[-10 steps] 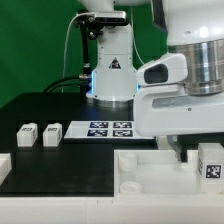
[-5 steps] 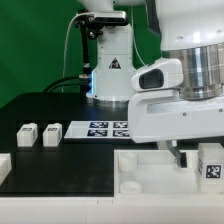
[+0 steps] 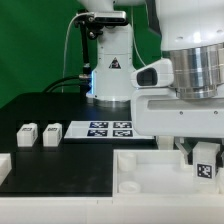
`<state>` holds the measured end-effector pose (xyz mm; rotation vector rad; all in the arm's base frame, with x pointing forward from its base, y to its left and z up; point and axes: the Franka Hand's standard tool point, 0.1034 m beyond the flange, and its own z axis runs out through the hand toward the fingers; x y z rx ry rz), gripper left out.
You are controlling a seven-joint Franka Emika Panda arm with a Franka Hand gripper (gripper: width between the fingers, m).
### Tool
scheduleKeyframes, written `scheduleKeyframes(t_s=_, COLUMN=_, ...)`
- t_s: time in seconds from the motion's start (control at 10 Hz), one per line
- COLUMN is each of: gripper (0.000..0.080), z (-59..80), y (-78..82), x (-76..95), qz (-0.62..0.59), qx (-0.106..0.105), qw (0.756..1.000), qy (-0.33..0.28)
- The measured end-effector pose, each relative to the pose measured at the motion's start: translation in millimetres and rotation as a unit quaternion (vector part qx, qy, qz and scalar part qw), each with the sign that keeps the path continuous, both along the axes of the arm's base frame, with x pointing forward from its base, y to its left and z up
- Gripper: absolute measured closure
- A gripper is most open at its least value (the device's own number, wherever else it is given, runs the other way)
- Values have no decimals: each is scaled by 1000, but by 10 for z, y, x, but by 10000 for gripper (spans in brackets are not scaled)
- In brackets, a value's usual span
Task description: Assemble one leg
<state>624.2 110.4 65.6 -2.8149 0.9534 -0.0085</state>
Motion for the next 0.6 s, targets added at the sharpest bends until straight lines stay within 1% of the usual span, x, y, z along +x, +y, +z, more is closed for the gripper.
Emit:
scheduleKeyframes(t_s=0.1, gripper=508, z=-5, y=13, x=4, qz=-90, qx=8, qw=996, qy=16)
scheduleKeyframes(t_s=0.2, gripper=508, z=-6, y=12, x=2, qz=-174, qx=24, qw=984, qy=32)
scheduleKeyframes(t_s=0.3, gripper=508, z=-13, y=12, x=-4, qz=-271, qx=54, qw=960, qy=47)
scheduleKeyframes(t_s=0.4, gripper=505, z=-19, y=22, x=-4, qz=-363, qx=86, qw=926, qy=57)
scheduleKeyframes(t_s=0.5, gripper=505, z=-18, y=30, x=-1, qz=-428, qx=103, qw=895, qy=72)
scheduleKeyframes(t_s=0.6, gripper=505, z=-17, y=28, x=11, qz=-489, qx=110, qw=861, qy=84)
